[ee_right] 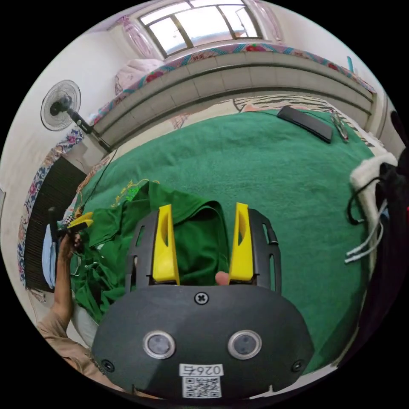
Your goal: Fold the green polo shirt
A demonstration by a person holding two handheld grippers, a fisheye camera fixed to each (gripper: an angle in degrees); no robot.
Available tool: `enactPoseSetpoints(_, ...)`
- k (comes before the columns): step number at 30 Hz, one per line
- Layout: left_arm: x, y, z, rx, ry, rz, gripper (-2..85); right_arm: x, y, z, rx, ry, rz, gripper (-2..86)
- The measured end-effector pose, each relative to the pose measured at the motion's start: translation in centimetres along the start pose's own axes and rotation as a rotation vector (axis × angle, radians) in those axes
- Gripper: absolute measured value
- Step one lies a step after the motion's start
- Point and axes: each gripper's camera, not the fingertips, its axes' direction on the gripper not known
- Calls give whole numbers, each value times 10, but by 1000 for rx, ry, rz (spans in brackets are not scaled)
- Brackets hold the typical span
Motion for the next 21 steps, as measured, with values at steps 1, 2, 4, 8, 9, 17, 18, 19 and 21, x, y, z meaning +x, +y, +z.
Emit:
enactPoseSetpoints(1, 8, -8, 7, -82, -31, 11, 144, -5, 2, 16, -48, 47, -12, 181)
enactPoseSetpoints(2, 13, -11, 6, -98, -76, 23, 132, -17, 8, 14, -14, 196, -34, 162)
enactPoseSetpoints(4, 25, -17, -1, -125, -79, 93, 71, -39, 12, 8, -33, 274, -151, 63)
enactPoseSetpoints(8, 17, -6, -18, -120, 132, 26, 21, -64, 32, -29, -37, 270, -287, -10)
enactPoseSetpoints(9, 15, 7, -37, -40, 182, -20, 17, -66, 37, -43, 3, 265, -293, -10)
enactPoseSetpoints(17, 56, 102, -251, 502, 230, -52, 8, -57, 171, -336, 844, -7, -267, -13)
enactPoseSetpoints(18, 68, 116, -292, 587, 190, -43, 8, -54, 178, -350, 891, -13, -263, -13)
enactPoseSetpoints(19, 80, 131, -332, 668, 160, -42, 7, -51, 177, -369, 885, 31, -250, -14)
enactPoseSetpoints(21, 99, 155, -391, 789, 117, -37, 7, -47, 161, -396, 712, 59, -257, -13)
